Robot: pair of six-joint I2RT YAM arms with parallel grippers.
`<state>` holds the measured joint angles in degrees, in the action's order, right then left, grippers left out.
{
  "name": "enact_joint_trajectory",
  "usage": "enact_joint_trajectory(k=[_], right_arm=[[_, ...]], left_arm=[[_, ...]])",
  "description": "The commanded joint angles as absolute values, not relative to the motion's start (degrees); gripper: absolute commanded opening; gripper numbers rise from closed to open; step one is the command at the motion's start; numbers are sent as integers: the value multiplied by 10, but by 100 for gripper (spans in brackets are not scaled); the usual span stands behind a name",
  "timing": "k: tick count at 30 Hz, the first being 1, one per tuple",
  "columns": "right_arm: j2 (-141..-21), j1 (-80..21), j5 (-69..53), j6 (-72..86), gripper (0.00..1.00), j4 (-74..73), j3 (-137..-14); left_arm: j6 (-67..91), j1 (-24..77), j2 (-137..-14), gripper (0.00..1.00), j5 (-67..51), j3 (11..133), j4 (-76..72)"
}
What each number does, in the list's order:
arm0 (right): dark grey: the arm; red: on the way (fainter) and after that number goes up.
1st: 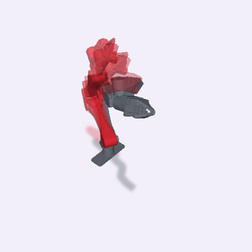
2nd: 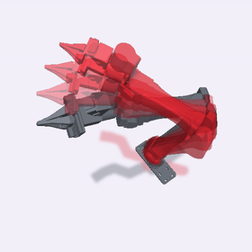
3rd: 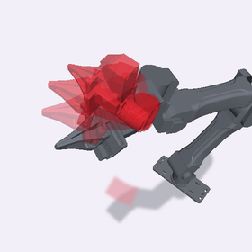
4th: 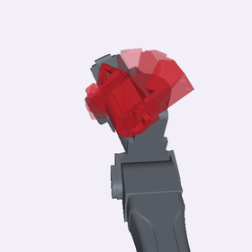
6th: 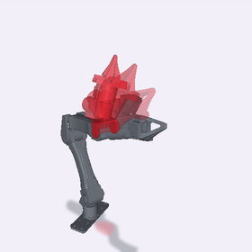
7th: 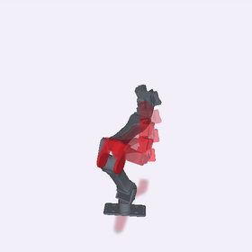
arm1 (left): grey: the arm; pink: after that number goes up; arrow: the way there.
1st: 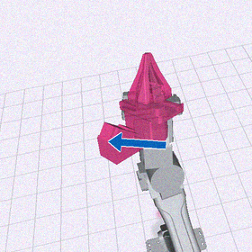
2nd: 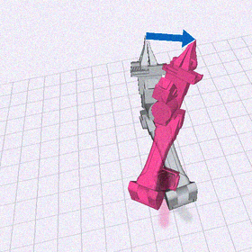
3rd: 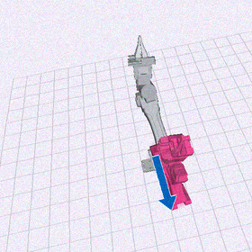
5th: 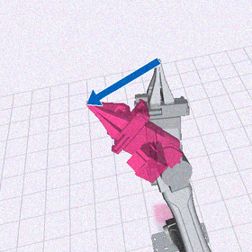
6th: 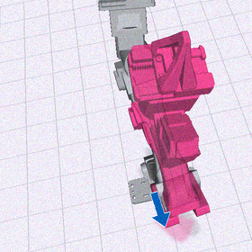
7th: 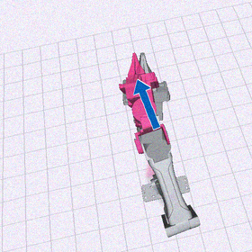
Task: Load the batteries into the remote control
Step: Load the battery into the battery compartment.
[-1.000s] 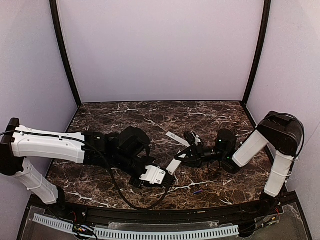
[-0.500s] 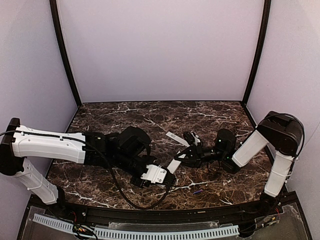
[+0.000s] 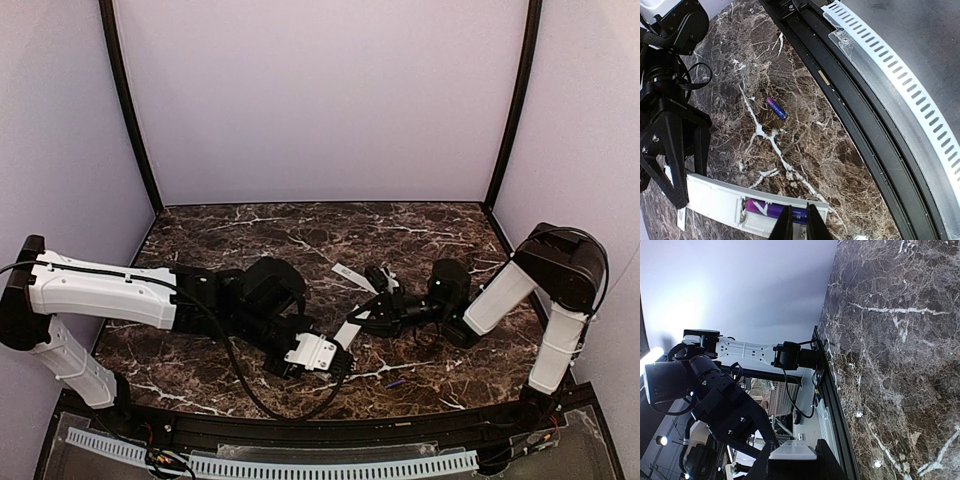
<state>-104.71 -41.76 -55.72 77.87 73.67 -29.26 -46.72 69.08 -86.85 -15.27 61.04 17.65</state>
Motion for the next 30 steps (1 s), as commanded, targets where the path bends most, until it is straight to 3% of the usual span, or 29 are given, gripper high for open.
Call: enact_joint_trajectory(k=[1,15,22,27,30], right_arm=[[-1024,-430,-565,789,0,865,-308],[-994,-431,-569,791,0,864,-308],[-986,-430,-566,762,0,825,-303],[-984,-431,-560,740,0,797,-299],[-975,-429,-561,722,0,778,-300]], left_arm=[[-457,691,-885,10,-150,620,185],[-433,668,-910,4,-189,630,200],[-407,665,-884,7,-186,635,167],[-369,666,-835,19,-181,640,118],[-331,666,-797,36,-169,639,91]])
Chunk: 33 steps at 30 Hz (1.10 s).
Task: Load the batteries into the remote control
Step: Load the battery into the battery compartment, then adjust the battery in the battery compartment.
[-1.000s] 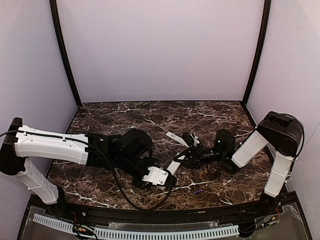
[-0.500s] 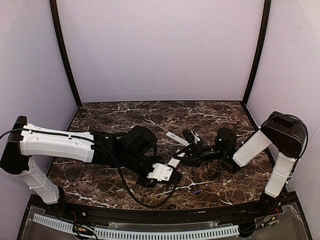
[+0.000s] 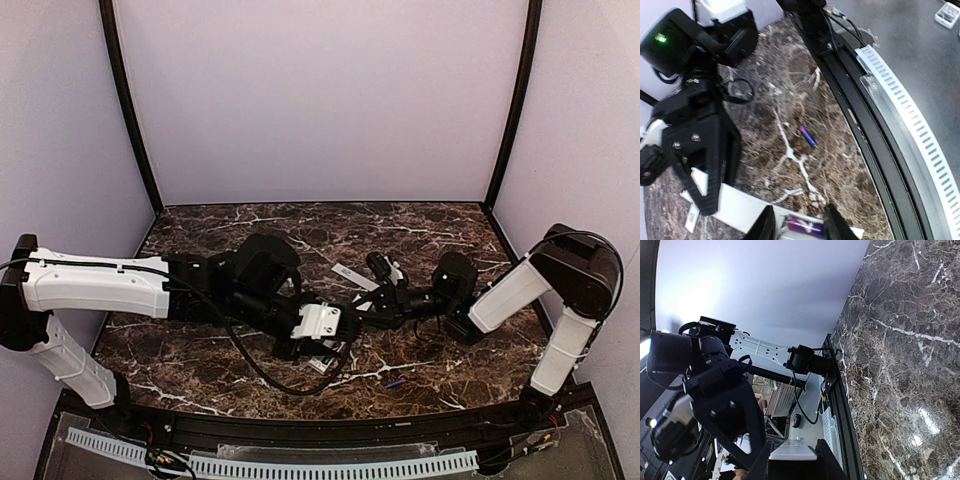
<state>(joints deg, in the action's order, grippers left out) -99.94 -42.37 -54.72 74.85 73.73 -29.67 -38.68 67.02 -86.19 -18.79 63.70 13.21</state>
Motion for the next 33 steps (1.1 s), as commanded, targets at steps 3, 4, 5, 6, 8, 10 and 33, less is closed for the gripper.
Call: enact_joint_trajectory(k=[3,4,5,6,8,10,33], right_arm=[[-957,-425,-560,697,0,740,-303],[-950,-424,-560,688,0,730,-305],[-942,-423,-561,678,0,716,-306],[-933,-422,-561,668,0,700,-307],[-915,-420,-560,643,0,664,-312],[-892,-419,-557,611,0,626,-316],[-834,-419,-545,539,0,502,-348]], left_arm=[[-266,663,-756,60,-108,616,51],[-229,661,-748,70,-95,609,34],[-211,653,-732,90,-76,596,29],[-175,648,-725,94,-77,592,32],[-121,626,-716,98,-98,593,58],[-79,606,-720,98,-127,602,92],[28,595,-842,74,-298,630,139]])
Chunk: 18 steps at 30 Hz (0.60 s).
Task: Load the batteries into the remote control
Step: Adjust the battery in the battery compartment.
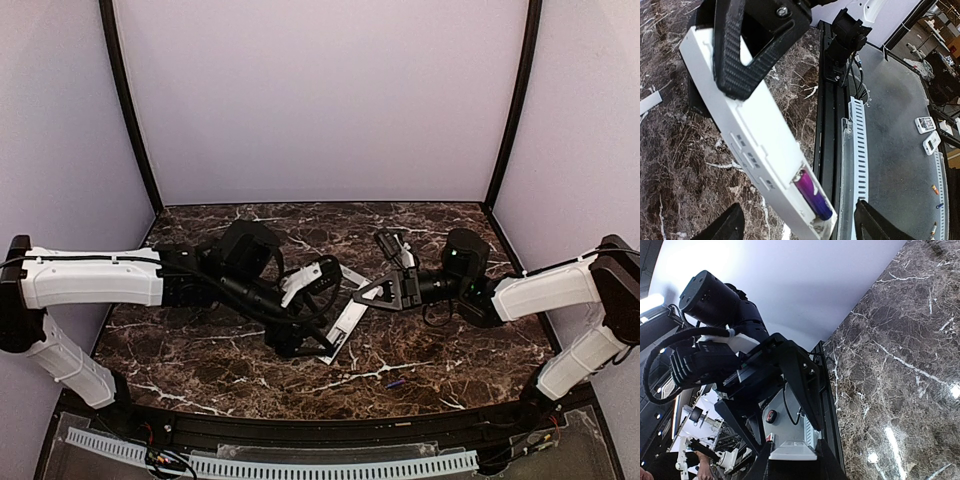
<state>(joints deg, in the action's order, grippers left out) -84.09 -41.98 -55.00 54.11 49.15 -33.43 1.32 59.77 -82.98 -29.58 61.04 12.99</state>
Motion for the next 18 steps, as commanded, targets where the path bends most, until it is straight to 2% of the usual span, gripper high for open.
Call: enact_joint_trajectory(k=[1,5,12,15,18], right_arm=[[-833,-419,-545,539,0,502,-347],[-829,-419,-546,540,0,503,-347],[-828,-418,-550,560,0,530,-336],[-829,-417,-552,567,0,542,-333],[-828,-408,-550,567,0,538,-327]], left_arm=[[28,595,-848,74,-296,633,140],[29,595,-863,69,-288,643,147],[23,593,-885,54,-271,655,160],[17,593,-888,55,-269,659,163],[9,593,-881,66,-261,664,162]])
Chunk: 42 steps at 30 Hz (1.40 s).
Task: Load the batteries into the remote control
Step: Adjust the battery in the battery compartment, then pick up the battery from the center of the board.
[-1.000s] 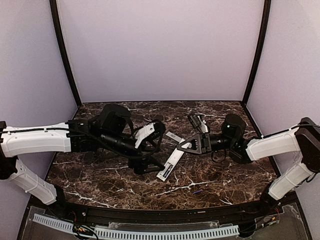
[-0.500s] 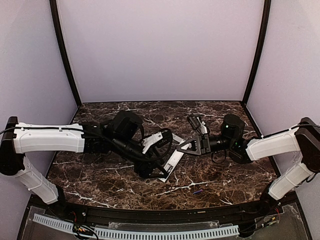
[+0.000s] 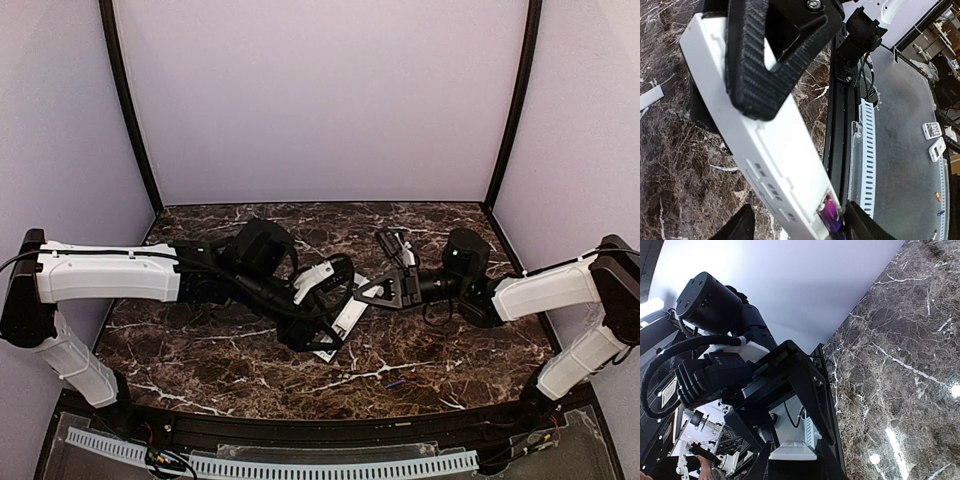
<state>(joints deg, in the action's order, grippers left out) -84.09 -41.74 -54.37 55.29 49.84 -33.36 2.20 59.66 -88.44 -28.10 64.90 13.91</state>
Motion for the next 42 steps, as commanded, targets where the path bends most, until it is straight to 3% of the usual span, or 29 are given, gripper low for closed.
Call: enact_joint_trajectory(k=[1,5,10,20,25,28,42], right_arm=[[-828,-403,-550,566,0,537,-324],[-818,-365,-550,555,0,509,-308],[-766,-296,-538,499,0,408,-288],[-621,-129,-507,399,0,166,-277],[-593,-74,-526,390,0,144,-266],[-587,-50,-539,388,0,141,-261],[-571,-5,-569,377,0,131,-251]], left_arm=[[8,593,-878,73,-258,665,160],[4,591,-847,85,-225,667,143],[-12,586,-825,88,-190,668,144],[-83,643,-928,70,-138,724,227],[-87,689,-1036,66,-123,806,249],[-85,704,-1111,57,-112,876,272],[-94,743,-1316,52,-62,1100,407]])
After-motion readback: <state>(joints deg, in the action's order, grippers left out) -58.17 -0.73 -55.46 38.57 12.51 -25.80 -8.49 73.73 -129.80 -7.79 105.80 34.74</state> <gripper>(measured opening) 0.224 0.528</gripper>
